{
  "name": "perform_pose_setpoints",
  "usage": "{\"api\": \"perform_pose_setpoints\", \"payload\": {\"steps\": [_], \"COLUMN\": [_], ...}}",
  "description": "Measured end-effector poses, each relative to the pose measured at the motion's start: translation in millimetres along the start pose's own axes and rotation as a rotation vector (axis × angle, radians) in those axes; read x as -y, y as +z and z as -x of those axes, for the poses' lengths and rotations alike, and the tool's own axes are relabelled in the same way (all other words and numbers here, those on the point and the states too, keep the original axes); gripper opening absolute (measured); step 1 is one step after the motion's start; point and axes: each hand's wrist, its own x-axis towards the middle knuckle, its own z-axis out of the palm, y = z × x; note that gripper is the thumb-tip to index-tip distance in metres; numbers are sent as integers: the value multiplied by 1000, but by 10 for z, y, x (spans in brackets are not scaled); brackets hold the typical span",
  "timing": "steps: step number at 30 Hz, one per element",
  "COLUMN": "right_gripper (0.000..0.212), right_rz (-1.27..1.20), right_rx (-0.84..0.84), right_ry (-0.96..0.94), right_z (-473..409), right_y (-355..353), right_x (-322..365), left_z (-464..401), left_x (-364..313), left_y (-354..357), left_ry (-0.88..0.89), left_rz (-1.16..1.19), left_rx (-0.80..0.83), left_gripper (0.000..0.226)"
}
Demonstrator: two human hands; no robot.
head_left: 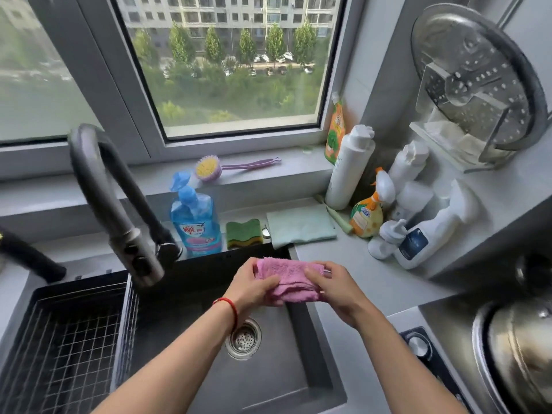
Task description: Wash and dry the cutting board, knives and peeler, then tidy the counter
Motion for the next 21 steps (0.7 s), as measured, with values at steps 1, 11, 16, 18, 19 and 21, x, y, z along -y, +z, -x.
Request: {"api": "perform_pose_setpoints", "payload": {"steps": [1, 11, 16, 18, 19, 21], "right_gripper": [26, 48, 55, 59, 62, 66], "right_rz": [18, 518, 1087, 1249, 1287, 1356], "right_rx": [-4, -296, -358, -382, -309, -168], "right_ry": [-15, -167, -399, -576, -566, -460], "right_z": [-124, -1638, -1865, -1814, -1767, -1691], "right_y": [-74, -326, -325, -316, -286, -234], "right_x": [20, 585, 492, 257, 133, -6], "left_z": [-126, -1643, -1907, -1875, -1862, -1833], "left_x": [-15, -413, -460, -295, -209, -162], "left_y": [49, 493, 516, 529, 518, 467], "left_ry": [21, -6, 127, 314, 354, 316], "left_rz": [-62, -229, -983, -1341, -1450, -1539], "left_rx": [-82, -403, -438, -357, -272, -172], "left_gripper": [31, 39, 58, 64, 68, 76]}}
